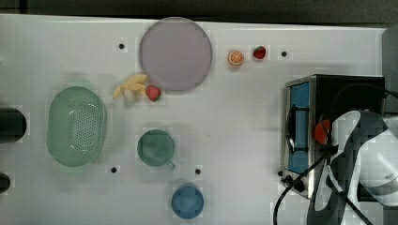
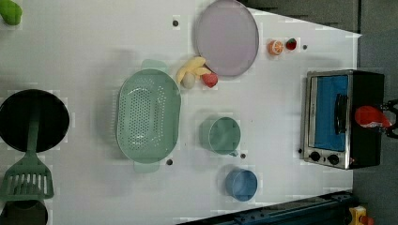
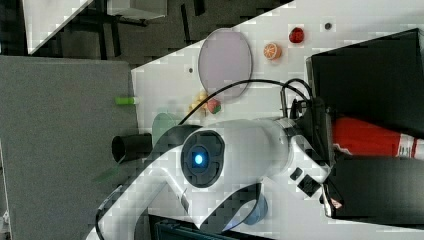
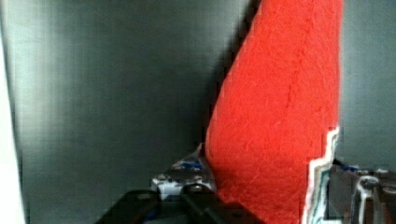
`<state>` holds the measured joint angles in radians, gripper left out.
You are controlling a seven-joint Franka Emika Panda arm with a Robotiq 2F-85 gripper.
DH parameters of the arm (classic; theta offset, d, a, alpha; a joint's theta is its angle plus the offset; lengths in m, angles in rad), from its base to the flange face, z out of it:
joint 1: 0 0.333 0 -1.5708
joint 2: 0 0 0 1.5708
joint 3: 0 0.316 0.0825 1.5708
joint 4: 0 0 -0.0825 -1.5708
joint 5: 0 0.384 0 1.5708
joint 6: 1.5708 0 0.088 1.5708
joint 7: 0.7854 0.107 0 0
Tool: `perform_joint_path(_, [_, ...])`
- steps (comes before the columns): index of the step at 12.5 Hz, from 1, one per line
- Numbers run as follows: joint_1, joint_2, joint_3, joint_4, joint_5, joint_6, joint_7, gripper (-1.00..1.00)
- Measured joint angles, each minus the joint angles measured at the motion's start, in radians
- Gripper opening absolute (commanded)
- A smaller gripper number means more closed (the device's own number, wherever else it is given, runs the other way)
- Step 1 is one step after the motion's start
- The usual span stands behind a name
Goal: Pick Ketchup from oven and place it on table.
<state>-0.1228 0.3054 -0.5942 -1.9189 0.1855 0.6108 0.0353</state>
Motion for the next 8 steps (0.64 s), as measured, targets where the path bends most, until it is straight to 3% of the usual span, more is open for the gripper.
perform_joint_path(3, [0.017, 0.002, -0.015, 0.02, 0.008, -0.017, 0.0, 0.29])
perform_joint_path(8, [0.056, -0.01, -0.01, 0.121, -0.113, -0.251, 0.0, 0.29])
